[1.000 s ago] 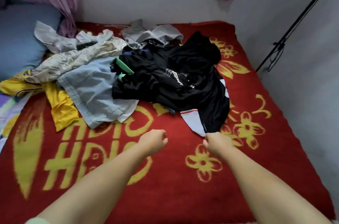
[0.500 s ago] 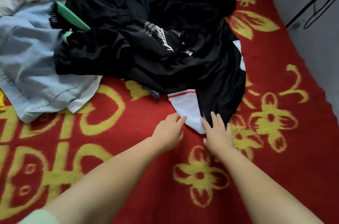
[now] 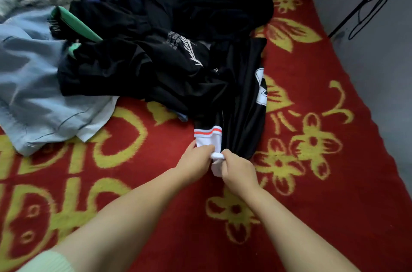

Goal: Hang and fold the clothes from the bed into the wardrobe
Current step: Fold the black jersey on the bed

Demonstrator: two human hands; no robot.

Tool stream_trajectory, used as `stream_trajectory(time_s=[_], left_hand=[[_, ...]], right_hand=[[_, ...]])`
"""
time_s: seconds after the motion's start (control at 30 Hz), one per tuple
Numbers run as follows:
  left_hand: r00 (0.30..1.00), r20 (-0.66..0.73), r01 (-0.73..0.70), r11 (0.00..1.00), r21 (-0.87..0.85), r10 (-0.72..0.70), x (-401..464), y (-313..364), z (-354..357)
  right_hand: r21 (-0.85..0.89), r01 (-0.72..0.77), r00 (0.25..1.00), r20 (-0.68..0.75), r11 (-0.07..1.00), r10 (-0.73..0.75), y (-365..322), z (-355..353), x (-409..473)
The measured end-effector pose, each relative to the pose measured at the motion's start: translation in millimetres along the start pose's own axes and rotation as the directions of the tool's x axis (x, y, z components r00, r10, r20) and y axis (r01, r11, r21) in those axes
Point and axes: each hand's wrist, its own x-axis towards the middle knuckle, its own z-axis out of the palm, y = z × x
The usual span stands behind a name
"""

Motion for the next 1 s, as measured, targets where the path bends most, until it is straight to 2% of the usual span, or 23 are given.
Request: stream_trajectory(time_s=[0.1,0.23,0.3,0.4,0.6,0.67,0.73,0.83,0.9,1.0], left_hand=[[0.996,0.071,0.056,0.989,-0.134,-0.047,-30.6,-8.2,-27.3],[0.997,-0.016,0.066,0.952,-0.3,-0.074,-84.9,2.6,-87.4],[0.996,-0.048,0.053,0.956,-0.288,-0.07,-107.7,8.2,-117.6],[0.996,-0.073,0.035,0.972,-0.231,-0.053,-133.8,12.2,-170.0],[0.973,-0.231,-0.024,0.977,-0.214,-0.026,-178.7,19.1,-289.5],[0.965,-0.263,-0.069,0.966,-0.25,0.001,-192.3,19.8,-315.1],[0.946,-0.324,-0.132,0.935,-0.33,0.019,-209.6,21.8,-336.2],[0.882,-0.472,-0.242,0.866,-0.437,0.008,-233.0,27.9,-358.4],[0.807,-0.59,-0.289,0.895,-0.341,0.035,-243.2,34.2,-367.1],[0.741,-0.665,-0.266,0.948,-0.174,0.086,-245.1,41.3,-370.8]], right_hand=[[0.077,-0.051,0.998,0.048,0.996,0.048,-21.9,-13.0,-13.8],[0.224,0.012,0.996,0.079,0.975,-0.03,-74.4,-59.0,-47.5],[0.199,0.057,0.992,0.102,0.978,-0.078,-99.6,-85.3,-59.3],[0.067,0.162,0.981,0.098,0.985,-0.168,-139.6,-124.0,-68.1],[-0.055,0.356,0.93,-0.076,0.933,-0.36,-234.9,-200.1,-75.3],[-0.007,0.397,0.91,-0.122,0.918,-0.395,-259.4,-221.3,-79.3],[0.125,0.465,0.877,-0.201,0.876,-0.437,-286.5,-243.9,-87.8],[0.18,0.596,0.783,-0.346,0.782,-0.517,-331.7,-283.2,-105.8],[0.178,0.659,0.716,-0.447,0.731,-0.537,-358.2,-312.3,-118.9],[0.22,0.704,0.659,-0.558,0.675,-0.505,-379.8,-353.7,-135.7]])
